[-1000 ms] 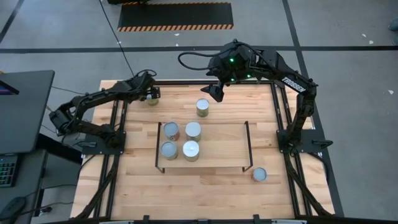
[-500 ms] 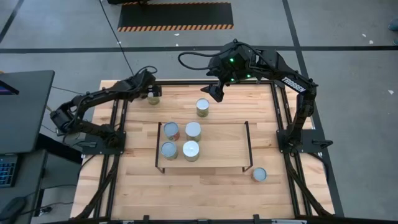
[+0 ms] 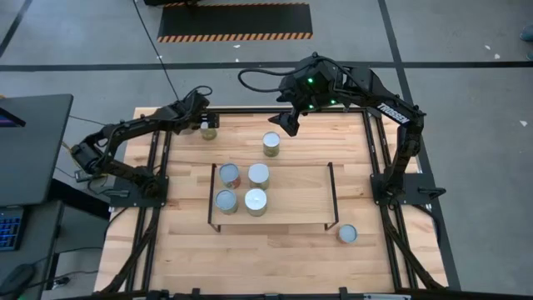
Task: Pick and place cans onto a shelf
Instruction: Put the left canned pears on the shelf, then adjust the canned oranges, then adjust the canned pears
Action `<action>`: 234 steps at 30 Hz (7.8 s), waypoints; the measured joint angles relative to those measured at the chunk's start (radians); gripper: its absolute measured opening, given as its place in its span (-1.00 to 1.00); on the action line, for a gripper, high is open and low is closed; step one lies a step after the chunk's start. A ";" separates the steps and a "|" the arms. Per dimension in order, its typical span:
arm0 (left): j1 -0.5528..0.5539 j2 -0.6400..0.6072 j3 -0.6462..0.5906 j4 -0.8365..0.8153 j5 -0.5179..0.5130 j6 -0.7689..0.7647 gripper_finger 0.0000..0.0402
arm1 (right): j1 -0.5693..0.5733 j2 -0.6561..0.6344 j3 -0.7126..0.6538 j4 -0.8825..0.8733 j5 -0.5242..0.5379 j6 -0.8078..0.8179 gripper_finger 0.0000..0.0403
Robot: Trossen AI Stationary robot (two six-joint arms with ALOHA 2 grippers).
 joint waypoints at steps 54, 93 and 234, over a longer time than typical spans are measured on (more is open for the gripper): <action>-0.117 -0.034 0.314 -0.365 0.074 0.195 0.57 | -0.040 -0.040 0.000 -0.043 0.005 -0.056 0.80; -0.879 0.417 1.130 -0.205 0.163 0.320 0.58 | 0.097 -0.262 0.000 -0.326 0.141 -0.027 0.73; -0.772 0.033 1.143 -0.716 -0.186 0.339 0.71 | 0.229 -0.227 -0.720 0.202 0.109 0.008 0.73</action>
